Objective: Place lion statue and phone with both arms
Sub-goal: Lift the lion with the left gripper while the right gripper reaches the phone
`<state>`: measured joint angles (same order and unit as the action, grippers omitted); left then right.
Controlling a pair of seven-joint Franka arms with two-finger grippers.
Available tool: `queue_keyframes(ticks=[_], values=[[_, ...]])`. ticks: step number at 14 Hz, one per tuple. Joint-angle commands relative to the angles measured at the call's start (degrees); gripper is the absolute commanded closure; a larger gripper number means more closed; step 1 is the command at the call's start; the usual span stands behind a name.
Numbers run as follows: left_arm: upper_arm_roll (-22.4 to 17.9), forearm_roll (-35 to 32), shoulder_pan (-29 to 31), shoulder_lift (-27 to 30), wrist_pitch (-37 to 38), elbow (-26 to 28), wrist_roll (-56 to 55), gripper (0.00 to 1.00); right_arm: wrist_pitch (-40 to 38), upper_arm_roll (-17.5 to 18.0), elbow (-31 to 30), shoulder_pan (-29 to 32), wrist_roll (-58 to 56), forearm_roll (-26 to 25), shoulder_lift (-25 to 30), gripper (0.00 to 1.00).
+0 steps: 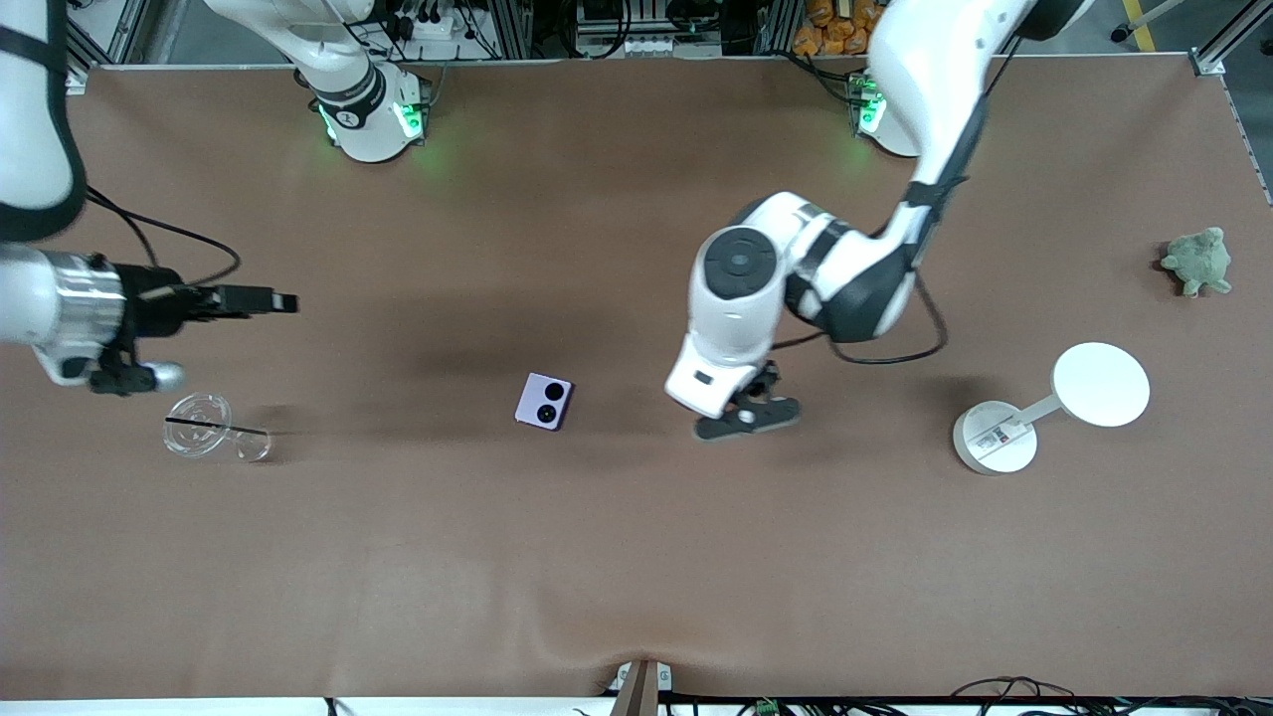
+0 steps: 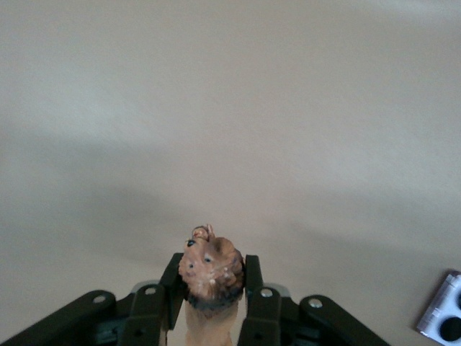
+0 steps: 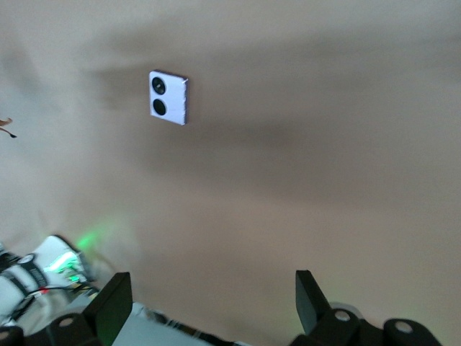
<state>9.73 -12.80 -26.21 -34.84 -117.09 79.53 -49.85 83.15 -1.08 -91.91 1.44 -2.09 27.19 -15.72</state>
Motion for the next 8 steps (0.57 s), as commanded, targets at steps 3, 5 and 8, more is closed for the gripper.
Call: queue_keyframes(ticks=[3,5,8], values=[[0.9,-1.3,9.1,6.7,-0.2,11.0,11.1,1.00,10.7,-0.2,0.2,-9.2,7.7,2.3,-8.8,0.00],[0.9,-1.3,12.0,7.2,-0.4,12.6,14.5,1.00,14.8,-0.2,0.2,-12.7,13.1,2.3,-11.3,0.00],[0.9,-1.4,16.8,7.2,-2.9,15.3,20.9,1.00,23.1,-0.2,0.2,-17.6,20.9,1.3,-14.7,0.00]])
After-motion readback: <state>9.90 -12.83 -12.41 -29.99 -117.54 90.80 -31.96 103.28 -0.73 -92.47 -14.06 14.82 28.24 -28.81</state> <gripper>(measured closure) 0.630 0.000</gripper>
